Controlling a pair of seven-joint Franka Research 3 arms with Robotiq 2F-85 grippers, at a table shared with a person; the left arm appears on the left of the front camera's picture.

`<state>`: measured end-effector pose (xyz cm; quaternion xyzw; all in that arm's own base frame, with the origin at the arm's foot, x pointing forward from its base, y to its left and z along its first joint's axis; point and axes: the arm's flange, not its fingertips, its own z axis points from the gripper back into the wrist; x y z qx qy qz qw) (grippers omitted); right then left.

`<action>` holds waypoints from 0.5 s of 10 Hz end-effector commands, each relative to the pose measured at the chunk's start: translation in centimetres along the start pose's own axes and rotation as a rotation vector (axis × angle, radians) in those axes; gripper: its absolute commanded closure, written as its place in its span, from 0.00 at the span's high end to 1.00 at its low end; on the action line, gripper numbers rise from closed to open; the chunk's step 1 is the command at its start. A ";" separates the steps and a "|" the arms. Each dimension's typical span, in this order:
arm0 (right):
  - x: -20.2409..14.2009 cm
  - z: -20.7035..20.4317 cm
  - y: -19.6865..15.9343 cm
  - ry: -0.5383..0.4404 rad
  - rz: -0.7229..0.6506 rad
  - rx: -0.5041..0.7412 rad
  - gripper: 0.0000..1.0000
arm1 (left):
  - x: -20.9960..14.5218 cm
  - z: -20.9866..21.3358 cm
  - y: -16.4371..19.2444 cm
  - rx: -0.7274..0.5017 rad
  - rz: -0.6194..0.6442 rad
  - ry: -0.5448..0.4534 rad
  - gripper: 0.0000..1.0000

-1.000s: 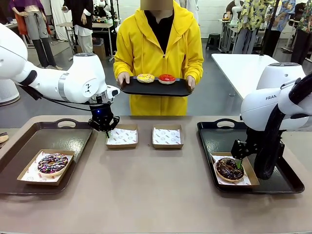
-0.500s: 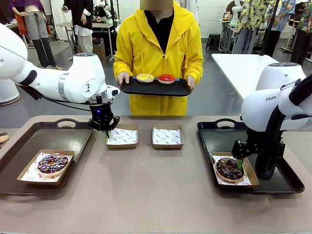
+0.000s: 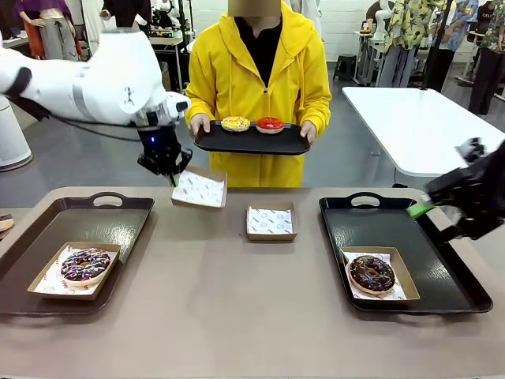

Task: Individually package the donuts and arrange them on the tray.
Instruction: Place the picked Paper togo box on the Handle tray while simultaneously picking up another Paper togo box from the table with the other hand.

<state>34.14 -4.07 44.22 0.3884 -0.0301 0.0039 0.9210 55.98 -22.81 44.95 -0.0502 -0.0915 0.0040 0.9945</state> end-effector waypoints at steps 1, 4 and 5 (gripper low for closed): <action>-1.6 2.8 -3.6 0.011 -0.023 0.201 1.00 | 0.6 2.2 -1.0 -0.003 -0.018 -0.013 0.01; -3.9 6.2 -8.6 -0.045 -0.070 0.386 1.00 | 1.4 5.9 -2.7 0.012 -0.018 -0.038 0.01; -4.6 7.0 -10.3 -0.091 -0.097 0.437 1.00 | 1.6 6.7 -3.1 0.010 -0.025 -0.042 0.01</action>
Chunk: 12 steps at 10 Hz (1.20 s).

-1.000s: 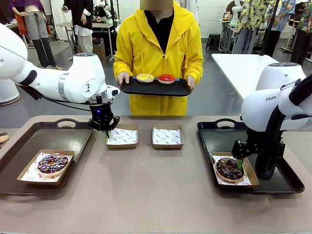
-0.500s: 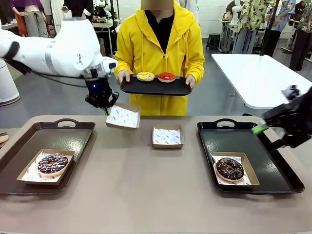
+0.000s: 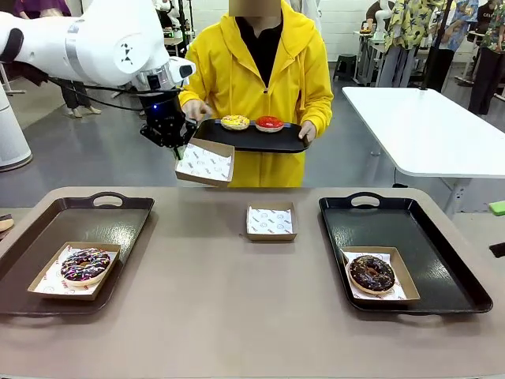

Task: Individually package the donuts and arrange them on the tray.
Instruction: Place the picked Paper togo box on the Handle tray while simultaneously picking up another Paper togo box from the table with the other hand.

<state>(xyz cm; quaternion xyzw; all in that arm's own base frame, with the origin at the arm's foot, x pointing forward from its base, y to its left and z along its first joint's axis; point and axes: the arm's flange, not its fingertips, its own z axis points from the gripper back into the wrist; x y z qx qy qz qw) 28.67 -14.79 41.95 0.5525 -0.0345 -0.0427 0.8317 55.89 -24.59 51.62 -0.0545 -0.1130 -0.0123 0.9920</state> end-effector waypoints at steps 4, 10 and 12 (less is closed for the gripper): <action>0.9 4.3 -4.5 -0.161 -0.076 0.179 1.00 | 1.6 0.8 -1.4 0.038 0.017 0.006 0.01; 0.1 4.2 -4.4 -0.152 -0.103 0.151 1.00 | 0.7 1.1 -0.7 0.003 -0.008 -0.003 0.01; 0.1 4.2 -4.4 -0.152 -0.103 0.151 1.00 | 0.7 1.1 -0.7 0.003 -0.008 -0.003 0.01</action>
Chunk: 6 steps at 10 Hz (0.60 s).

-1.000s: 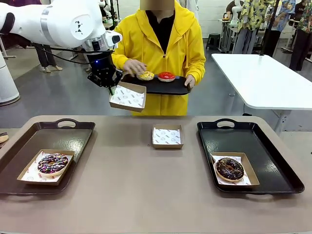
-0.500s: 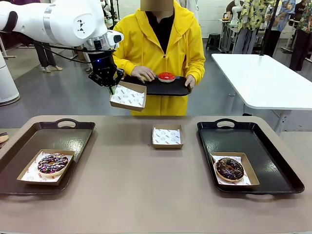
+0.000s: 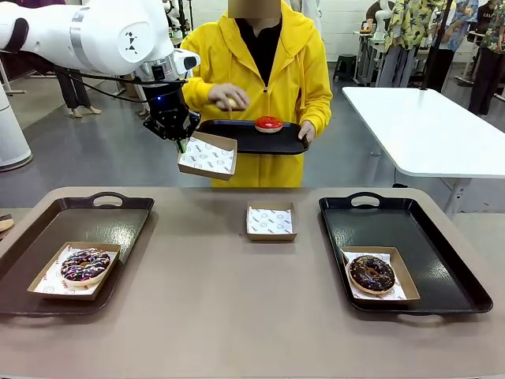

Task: Individually package the donuts and arrange them on the tray.
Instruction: Place the picked Paper togo box on the Handle tray while simultaneously picking up another Paper togo box from the table with the other hand.

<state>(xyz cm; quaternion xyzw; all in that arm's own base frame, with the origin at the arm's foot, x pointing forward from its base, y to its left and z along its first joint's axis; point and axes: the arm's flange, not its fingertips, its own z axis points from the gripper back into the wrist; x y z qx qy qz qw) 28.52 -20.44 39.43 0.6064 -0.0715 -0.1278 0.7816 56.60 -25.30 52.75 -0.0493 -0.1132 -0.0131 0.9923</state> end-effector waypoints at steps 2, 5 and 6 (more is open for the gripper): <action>-0.4 0.0 0.0 0.003 0.006 0.009 1.00 | -0.3 0.2 0.1 -0.007 -0.005 -0.003 0.01; -0.4 0.0 0.0 0.003 0.006 0.009 1.00 | -0.3 0.2 0.1 -0.007 -0.005 -0.003 0.01; -0.4 0.0 0.0 0.003 0.006 0.009 1.00 | -0.3 0.2 0.1 -0.007 -0.005 -0.003 0.01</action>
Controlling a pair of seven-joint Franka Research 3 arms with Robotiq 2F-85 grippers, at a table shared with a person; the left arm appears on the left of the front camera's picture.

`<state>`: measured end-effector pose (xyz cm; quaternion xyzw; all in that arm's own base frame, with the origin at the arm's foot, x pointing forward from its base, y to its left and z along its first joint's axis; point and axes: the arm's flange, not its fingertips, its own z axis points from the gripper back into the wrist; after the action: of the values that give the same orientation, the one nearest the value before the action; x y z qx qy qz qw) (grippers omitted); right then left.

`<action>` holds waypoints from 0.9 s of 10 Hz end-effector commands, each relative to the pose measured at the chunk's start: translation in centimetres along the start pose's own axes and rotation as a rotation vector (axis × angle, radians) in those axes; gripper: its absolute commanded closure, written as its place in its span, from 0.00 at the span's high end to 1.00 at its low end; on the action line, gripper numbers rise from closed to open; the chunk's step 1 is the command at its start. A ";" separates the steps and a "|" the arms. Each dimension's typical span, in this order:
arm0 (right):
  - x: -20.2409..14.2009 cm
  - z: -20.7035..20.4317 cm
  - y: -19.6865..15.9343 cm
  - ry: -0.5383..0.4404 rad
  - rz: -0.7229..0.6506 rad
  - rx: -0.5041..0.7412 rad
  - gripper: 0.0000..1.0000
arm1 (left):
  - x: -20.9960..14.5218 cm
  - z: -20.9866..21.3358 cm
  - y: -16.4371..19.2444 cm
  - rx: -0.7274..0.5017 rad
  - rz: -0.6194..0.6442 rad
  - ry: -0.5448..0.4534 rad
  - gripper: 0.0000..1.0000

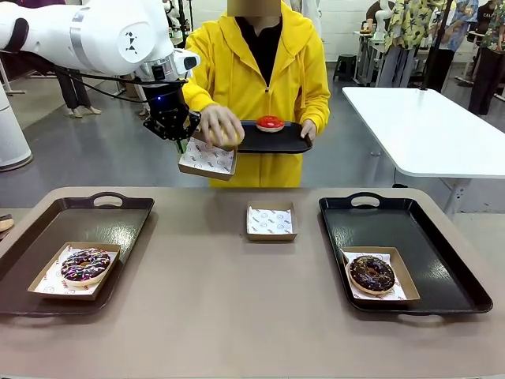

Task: Individually package the donuts and arrange them on the tray.
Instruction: Place the picked Paper togo box on the Handle tray while simultaneously picking up another Paper togo box from the table with the other hand.

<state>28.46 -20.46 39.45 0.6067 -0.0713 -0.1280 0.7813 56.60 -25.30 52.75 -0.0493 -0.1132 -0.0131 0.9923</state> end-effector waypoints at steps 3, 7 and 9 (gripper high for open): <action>-0.3 0.0 0.0 0.003 0.006 0.008 1.00 | -0.3 0.2 0.1 -0.007 -0.005 -0.003 0.01; -0.3 0.0 0.0 0.003 0.006 0.008 1.00 | -0.3 0.2 0.1 -0.007 -0.005 -0.003 0.01; -0.3 0.0 0.0 0.003 0.006 0.008 1.00 | -0.3 0.2 0.1 -0.007 -0.005 -0.003 0.01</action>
<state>28.46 -20.45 39.46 0.6069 -0.0711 -0.1278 0.7812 56.60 -25.30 52.75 -0.0493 -0.1132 -0.0131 0.9923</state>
